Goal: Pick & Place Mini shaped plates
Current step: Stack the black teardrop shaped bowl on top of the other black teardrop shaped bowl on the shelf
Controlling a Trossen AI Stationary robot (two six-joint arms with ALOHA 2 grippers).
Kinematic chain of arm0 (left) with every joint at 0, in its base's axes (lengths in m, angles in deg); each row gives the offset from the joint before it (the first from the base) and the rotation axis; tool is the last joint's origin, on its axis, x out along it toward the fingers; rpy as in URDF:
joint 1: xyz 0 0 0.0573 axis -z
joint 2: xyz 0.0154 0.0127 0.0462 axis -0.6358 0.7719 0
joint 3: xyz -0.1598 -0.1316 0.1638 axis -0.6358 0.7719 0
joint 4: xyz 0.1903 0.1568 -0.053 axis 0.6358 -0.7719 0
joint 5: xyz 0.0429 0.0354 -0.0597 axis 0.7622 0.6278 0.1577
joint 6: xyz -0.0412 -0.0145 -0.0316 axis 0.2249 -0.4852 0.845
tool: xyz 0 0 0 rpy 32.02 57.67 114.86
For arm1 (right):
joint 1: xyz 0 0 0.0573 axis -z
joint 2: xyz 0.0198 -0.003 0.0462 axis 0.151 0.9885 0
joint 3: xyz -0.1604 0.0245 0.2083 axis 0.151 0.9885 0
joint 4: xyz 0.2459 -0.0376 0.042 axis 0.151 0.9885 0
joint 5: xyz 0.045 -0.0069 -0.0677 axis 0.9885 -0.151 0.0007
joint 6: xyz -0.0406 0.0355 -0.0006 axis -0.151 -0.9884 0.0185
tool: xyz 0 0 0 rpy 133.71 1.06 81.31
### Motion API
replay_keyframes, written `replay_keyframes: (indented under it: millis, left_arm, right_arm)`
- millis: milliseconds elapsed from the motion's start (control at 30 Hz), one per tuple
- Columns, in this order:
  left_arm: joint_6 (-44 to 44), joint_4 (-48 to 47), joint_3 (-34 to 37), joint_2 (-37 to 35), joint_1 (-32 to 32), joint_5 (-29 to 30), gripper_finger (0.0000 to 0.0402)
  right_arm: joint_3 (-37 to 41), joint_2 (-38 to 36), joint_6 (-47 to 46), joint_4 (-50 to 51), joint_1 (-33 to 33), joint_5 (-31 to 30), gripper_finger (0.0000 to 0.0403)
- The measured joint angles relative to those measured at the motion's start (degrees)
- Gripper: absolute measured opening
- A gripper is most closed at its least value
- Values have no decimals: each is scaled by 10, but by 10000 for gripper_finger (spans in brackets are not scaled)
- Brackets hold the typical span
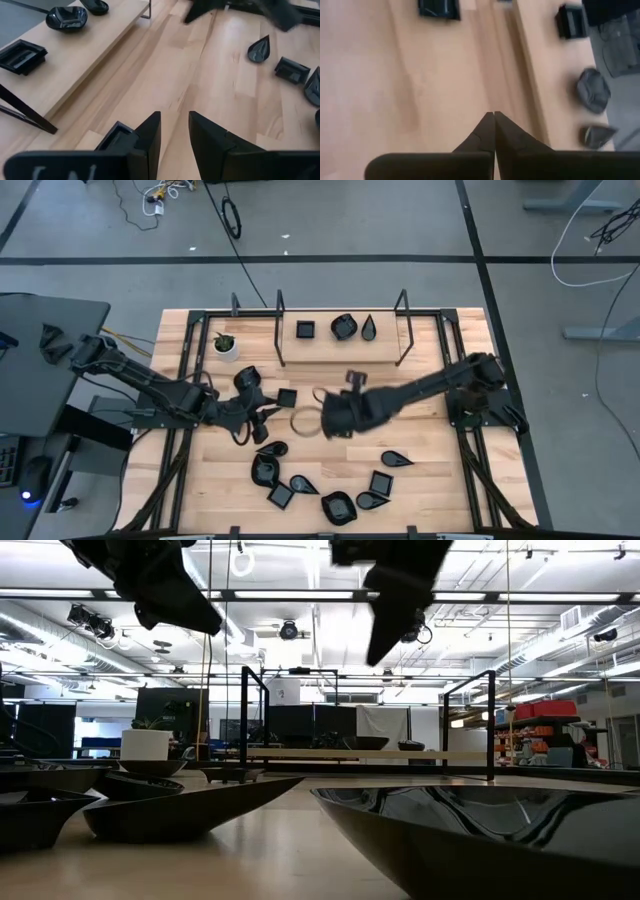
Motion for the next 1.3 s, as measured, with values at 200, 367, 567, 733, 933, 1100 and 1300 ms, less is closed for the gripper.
replay_keyframes:
  millis: [200,367,567,733,933,1100,1300]
  left_arm:
    - [0,-8,0,0,13,22,106]
    - [0,-9,0,0,19,28,106]
    - [0,-10,0,0,19,28,106]
    - [0,-10,0,0,19,28,106]
    - [0,-9,0,0,19,43,106]
    - [-1,-9,0,0,19,52,106]
    - [-20,-8,0,0,19,52,106]
  right_arm:
    - [0,0,-135,53,-90,-30,3]
    - [0,0,-291,118,-159,-35,3]
    - [0,-3,-552,224,-256,11,12]
    - [0,-3,-762,253,-330,92,52]
    - [1,-2,-946,164,-391,180,123]
    - [74,-1,-987,48,-401,215,148]
    - [215,-8,-1058,-80,-386,241,143]
